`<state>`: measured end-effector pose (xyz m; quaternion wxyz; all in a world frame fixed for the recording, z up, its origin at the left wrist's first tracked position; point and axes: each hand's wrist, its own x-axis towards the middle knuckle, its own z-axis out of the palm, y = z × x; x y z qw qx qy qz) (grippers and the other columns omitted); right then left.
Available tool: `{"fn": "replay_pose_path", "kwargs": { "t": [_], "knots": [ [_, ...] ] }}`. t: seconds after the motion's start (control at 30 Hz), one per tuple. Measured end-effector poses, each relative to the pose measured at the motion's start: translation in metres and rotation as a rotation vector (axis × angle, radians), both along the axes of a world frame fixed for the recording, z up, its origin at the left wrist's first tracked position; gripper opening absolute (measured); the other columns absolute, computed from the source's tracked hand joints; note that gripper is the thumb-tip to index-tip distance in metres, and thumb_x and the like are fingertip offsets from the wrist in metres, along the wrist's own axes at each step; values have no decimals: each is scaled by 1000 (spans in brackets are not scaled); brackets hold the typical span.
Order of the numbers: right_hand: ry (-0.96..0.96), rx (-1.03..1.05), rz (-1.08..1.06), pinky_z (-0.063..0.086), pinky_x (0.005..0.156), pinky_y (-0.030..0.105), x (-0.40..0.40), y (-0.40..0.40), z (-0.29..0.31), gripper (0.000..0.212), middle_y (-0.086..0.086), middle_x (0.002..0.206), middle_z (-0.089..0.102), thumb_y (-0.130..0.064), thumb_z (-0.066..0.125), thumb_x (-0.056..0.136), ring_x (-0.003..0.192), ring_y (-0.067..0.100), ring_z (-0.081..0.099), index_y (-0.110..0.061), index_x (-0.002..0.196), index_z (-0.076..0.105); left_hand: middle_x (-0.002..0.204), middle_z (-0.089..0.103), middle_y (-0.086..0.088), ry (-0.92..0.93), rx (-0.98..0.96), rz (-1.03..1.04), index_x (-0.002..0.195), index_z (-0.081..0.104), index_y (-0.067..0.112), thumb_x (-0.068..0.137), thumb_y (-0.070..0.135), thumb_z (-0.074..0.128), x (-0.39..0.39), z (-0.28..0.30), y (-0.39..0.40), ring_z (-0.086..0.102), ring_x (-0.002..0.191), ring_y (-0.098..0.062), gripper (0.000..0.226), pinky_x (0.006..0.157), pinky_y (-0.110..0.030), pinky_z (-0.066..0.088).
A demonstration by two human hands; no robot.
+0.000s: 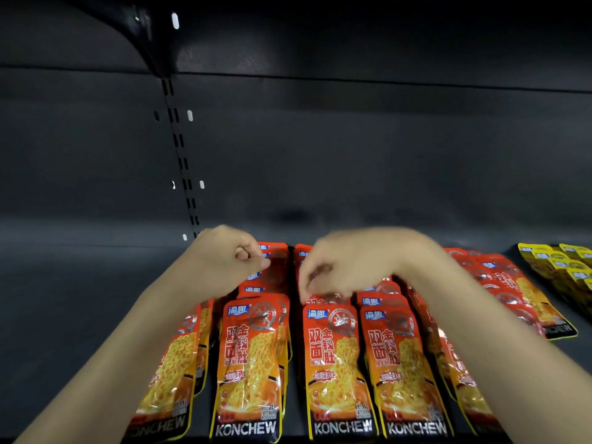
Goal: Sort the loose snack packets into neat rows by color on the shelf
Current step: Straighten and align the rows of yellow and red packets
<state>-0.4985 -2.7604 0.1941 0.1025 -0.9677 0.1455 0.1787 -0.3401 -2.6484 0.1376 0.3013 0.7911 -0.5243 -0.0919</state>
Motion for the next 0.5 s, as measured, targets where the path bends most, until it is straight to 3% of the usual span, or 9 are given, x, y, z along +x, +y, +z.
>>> {"fn": "replay_pose_path", "kwargs": {
  "t": [0.07,0.17,0.37,0.5],
  "knots": [
    [-68,37,-130,51,74,22,-4,-9,3,19,-1,85,72,-29,51,92,64,1,61,-30,95,70,65,59,12,4,5,-15,75,71,21,84,30,68,1,4,-4,52,47,5,12,49,-7,35],
    [-106,25,-220,47,73,23,-12,-28,3,20,5,94,72,-32,50,94,71,7,60,-28,101,69,70,64,16,-16,36,-67,76,72,22,83,27,69,-2,8,-12,56,58,9,9,53,-3,37],
    [-100,48,-316,46,71,24,-17,-42,-9,19,-6,67,60,-33,54,93,68,8,55,-23,98,69,80,68,12,-40,155,-180,78,71,26,85,24,68,-16,10,-32,61,72,1,8,56,-5,40],
    [-66,33,-311,45,71,21,-16,-44,-16,14,-8,81,65,-34,59,90,74,5,58,-23,89,69,87,71,7,-75,252,-224,87,76,17,86,26,68,-22,7,-44,64,80,-4,12,67,-16,48]
  ]
}}
